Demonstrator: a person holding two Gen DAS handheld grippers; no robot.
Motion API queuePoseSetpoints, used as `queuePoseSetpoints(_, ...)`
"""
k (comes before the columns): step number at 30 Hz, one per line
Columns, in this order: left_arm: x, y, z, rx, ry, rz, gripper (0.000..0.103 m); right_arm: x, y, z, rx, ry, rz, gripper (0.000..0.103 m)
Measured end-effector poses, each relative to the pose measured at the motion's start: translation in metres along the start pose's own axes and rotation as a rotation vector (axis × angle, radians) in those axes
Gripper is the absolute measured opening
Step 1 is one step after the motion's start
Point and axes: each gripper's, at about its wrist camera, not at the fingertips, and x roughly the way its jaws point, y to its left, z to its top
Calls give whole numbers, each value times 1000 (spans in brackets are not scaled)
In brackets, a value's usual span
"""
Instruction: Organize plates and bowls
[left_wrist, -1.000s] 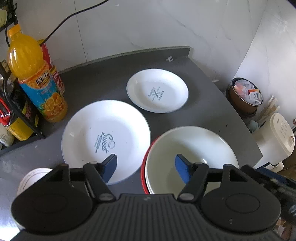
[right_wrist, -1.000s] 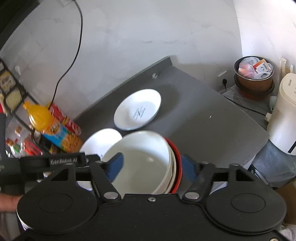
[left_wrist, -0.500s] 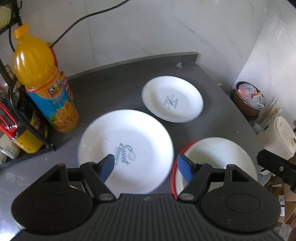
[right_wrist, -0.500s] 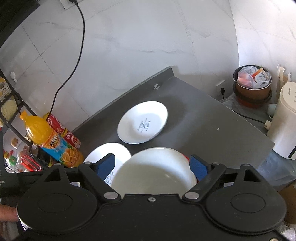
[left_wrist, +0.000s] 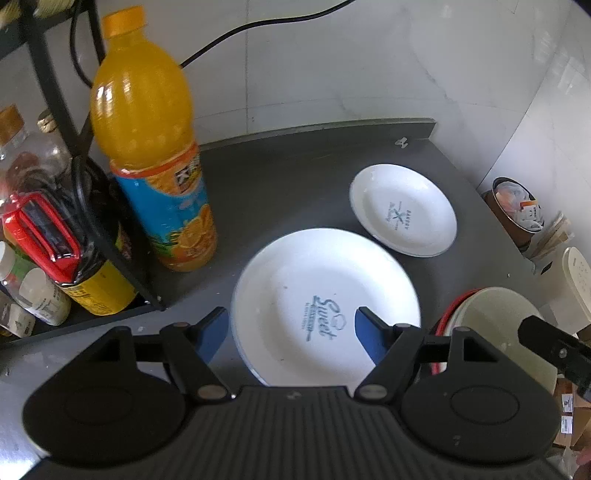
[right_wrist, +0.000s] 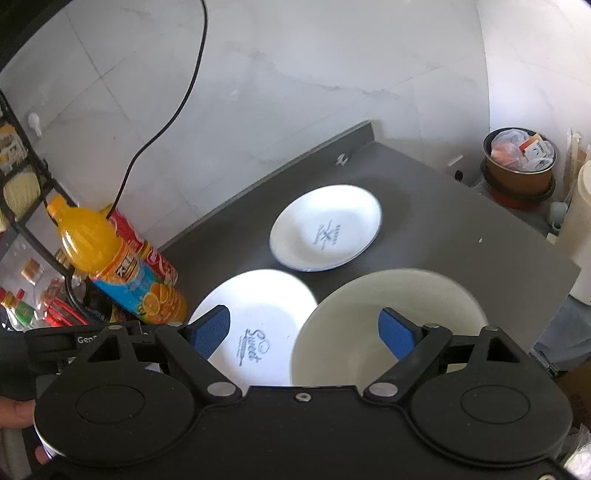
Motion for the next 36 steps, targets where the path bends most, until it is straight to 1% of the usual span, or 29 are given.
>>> queuePoseSetpoints(3, 3, 15, -2, 6, 7, -2, 74, 4, 12, -6, -9, 5, 9, 87)
queuePoseSetpoints(6, 8, 33, -2, -23, 26, -8, 74, 8, 23, -10, -13, 13, 8, 87)
queuePoseSetpoints(9, 13, 44, -2, -7, 36, -7, 74, 13, 32, -16, -19, 17, 9, 86)
queuePoseSetpoints(14, 21, 60, -2, 1, 42, -6, 74, 21, 48, -27, -13, 33, 13, 80)
queuePoseSetpoints(17, 28, 69, -1, -3, 53, -20, 74, 26, 58, -34, -14, 44, 6, 76)
queuePoseSetpoints(22, 39, 77, -3, 6, 61, -30, 74, 32, 72, -48, -22, 48, -25, 75)
queuePoseSetpoints(27, 50, 80, -1, 30, 67, -68, 73, 37, 78, -64, 11, 57, -45, 68)
queuePoseSetpoints(29, 57, 80, 0, 45, 76, -83, 70, 40, 80, -72, 22, 60, -59, 67)
queuePoseSetpoints(33, 71, 77, 2, 61, 79, -108, 68, 49, 79, -86, 39, 84, -93, 60)
queuePoseSetpoints(36, 80, 73, 0, 89, 81, -119, 62, 55, 74, -95, 66, 88, -116, 56)
